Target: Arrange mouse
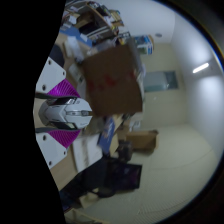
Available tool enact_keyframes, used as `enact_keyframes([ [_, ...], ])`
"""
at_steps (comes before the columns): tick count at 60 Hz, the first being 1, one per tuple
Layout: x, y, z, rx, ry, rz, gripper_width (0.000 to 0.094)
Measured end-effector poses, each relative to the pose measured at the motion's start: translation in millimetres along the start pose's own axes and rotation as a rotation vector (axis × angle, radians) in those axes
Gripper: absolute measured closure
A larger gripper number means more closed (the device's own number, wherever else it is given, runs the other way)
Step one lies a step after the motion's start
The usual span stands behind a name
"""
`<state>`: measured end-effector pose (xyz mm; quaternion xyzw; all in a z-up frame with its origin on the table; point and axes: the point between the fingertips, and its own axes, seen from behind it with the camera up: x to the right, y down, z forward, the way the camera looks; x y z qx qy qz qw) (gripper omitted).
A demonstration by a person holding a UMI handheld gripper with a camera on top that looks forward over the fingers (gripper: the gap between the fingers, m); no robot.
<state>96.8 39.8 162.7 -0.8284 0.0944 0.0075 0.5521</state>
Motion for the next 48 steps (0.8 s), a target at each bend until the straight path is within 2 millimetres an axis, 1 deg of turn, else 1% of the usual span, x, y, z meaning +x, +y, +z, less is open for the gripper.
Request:
enact_keyframes([
  [2, -36.9, -12.5, -7.1, 0.028, -0.039, -0.014, 0.0552],
  [3, -51.3, -15.4, -7.3, 0.039, -0.054, -0.019, 0.0551],
  [4, -70.7, -18.2, -9.5, 0.048, -0.066, -0.020, 0.0552],
  [7, -122.1, -13.7, -5.7, 0.048, -0.108, -0.027, 0.0553],
  [9, -155.4, 1.4, -1.6, 0.035, -0.134, -0.045, 0.0552],
  [10, -168.3, 8.3, 1.4, 0.023, -0.143, -0.053, 0.0551],
  [11, -182.5, 20.1, 5.4, 0.012, -0.149, -0.062, 0.0554],
  [14, -214.8, 53.8, 17.1, -0.034, -0.159, -0.084, 0.0551],
  [16, -232.0, 81.9, 28.0, -0.069, -0.164, -0.107, 0.0554],
  [19, -246.8, 115.0, 40.1, -0.132, -0.166, -0.128, 0.0550],
  [21, -252.0, 132.6, 46.4, -0.164, -0.166, -0.137, 0.0550],
  [24, -256.5, 159.1, 55.5, -0.211, -0.164, -0.159, 0.0552],
  [29, -258.4, 201.3, 57.8, -0.320, -0.166, -0.185, 0.0545],
  [31, -258.0, 196.4, 62.6, -0.268, -0.162, -0.215, 0.0533],
  [32, -256.7, 200.7, 63.3, -0.280, -0.156, -0.233, 0.0504],
  [33, -256.5, 197.1, 64.8, -0.265, -0.155, -0.236, 0.0540],
  [34, -257.5, 200.6, 62.4, -0.277, -0.151, -0.237, 0.0517],
  [35, -257.8, 200.4, 61.9, -0.278, -0.151, -0.232, 0.0513],
  [37, -258.2, 200.8, 61.9, -0.289, -0.157, -0.216, 0.0449],
  [41, -259.2, 199.8, 62.0, -0.316, -0.192, -0.206, 0.0375],
  [44, -264.4, 203.0, 57.7, -0.353, -0.244, -0.236, 0.0217],
  [47, -268.1, 205.9, 45.4, -0.393, -0.290, -0.246, 0.0073],
  [48, -268.4, 205.6, 40.8, -0.401, -0.301, -0.244, 0.0082],
])
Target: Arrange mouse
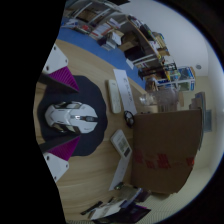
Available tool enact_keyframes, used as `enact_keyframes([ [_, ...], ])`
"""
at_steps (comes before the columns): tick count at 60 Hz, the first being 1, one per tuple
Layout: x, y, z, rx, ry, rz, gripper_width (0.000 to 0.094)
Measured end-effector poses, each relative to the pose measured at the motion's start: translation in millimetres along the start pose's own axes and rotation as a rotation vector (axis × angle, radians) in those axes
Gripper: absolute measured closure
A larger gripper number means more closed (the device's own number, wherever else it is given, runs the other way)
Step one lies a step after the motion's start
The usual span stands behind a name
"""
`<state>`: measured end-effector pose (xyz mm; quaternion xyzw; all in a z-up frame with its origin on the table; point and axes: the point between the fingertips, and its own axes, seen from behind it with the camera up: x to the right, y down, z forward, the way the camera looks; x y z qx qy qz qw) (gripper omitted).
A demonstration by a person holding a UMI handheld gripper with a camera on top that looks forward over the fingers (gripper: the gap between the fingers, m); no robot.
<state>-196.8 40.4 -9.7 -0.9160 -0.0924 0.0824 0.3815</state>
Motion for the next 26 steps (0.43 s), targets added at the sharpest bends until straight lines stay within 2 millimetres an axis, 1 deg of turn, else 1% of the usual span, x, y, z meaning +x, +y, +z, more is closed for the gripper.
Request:
enact_keyframes([
  [1, -1.4, 1.3, -6.0, -0.004, -0.012, 0.002, 0.0111],
  [3, -1.5, 2.0, -16.8, -0.006, -0.032, 0.008, 0.0105],
  [6, -4.6, 4.2, -39.1, -0.016, -0.072, 0.032, 0.0097],
  [8, -8.4, 5.8, -58.7, -0.023, -0.103, 0.055, 0.0098],
  [12, -7.9, 6.5, -105.8, -0.012, -0.171, 0.084, 0.0095],
  [15, 0.4, 9.0, -139.5, -0.012, -0.190, 0.099, 0.0098],
  [16, 3.6, 10.5, -147.3, -0.015, -0.188, 0.103, 0.0098],
  [20, 23.1, 23.5, -187.2, -0.039, -0.204, 0.129, 0.0102],
  [23, 35.0, 34.3, -212.4, -0.061, -0.220, 0.146, 0.0102],
  [24, 35.8, 37.5, -217.6, -0.069, -0.223, 0.152, 0.0101],
  [26, 46.0, 44.4, -231.1, -0.081, -0.232, 0.164, 0.0103],
])
